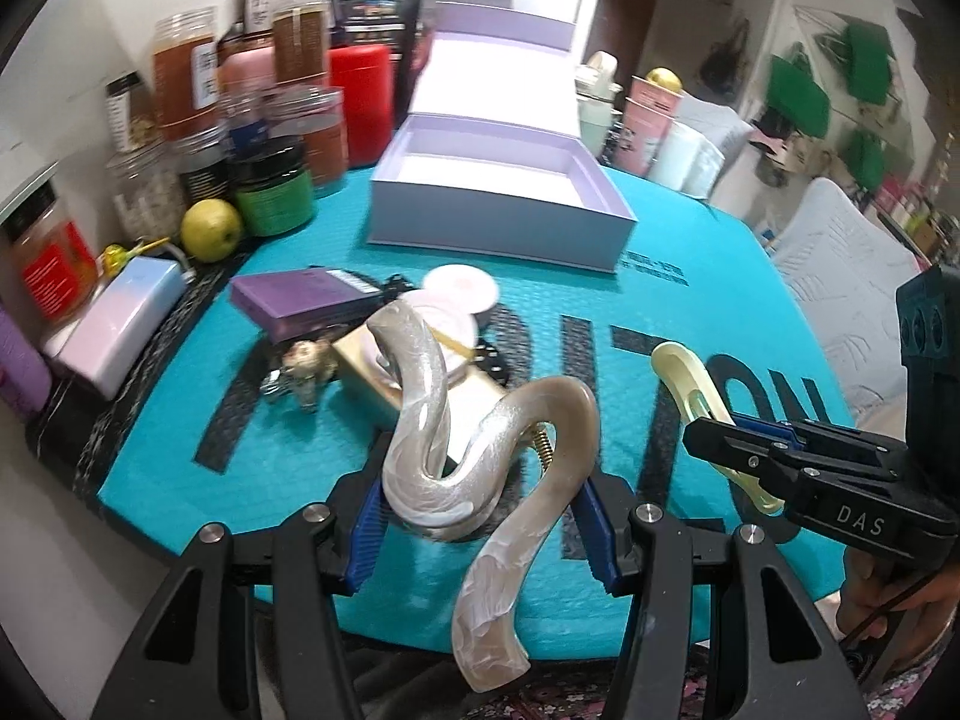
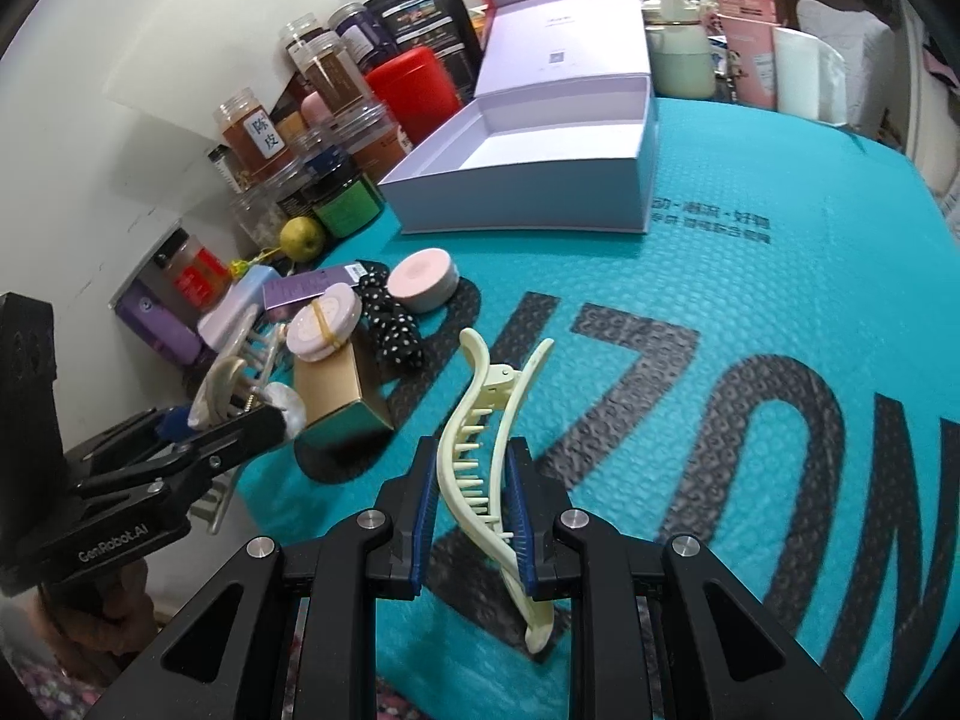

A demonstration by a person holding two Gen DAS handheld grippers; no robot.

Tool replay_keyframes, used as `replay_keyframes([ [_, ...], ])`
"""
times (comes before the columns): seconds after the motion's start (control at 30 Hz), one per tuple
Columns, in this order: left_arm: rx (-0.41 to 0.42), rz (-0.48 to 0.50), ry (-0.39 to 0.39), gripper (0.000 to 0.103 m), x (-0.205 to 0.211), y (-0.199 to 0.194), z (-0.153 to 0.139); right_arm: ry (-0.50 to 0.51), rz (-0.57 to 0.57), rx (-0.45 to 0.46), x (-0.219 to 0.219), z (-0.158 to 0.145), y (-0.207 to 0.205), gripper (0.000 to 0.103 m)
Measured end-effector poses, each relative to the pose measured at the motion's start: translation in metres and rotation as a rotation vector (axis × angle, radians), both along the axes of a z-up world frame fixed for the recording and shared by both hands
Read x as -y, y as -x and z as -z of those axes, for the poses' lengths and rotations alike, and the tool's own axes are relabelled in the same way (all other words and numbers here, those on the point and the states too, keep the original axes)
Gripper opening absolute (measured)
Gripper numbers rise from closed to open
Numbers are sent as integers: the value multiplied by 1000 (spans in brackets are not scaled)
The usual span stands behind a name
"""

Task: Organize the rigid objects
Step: 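Lift and carry both held clips toward the open lavender gift box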

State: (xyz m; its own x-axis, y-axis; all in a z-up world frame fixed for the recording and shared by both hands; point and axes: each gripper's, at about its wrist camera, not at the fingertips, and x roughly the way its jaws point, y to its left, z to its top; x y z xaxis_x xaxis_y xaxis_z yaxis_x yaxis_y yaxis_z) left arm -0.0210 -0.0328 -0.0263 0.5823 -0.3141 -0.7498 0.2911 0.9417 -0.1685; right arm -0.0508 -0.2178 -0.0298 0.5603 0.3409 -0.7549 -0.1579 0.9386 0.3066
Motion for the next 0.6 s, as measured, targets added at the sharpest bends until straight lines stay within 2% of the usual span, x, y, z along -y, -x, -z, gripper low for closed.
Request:
replay_keyframes([
  [0.6, 15, 119, -1, 54, 42, -27, -11, 39, 15, 44, 17, -27, -9, 22],
])
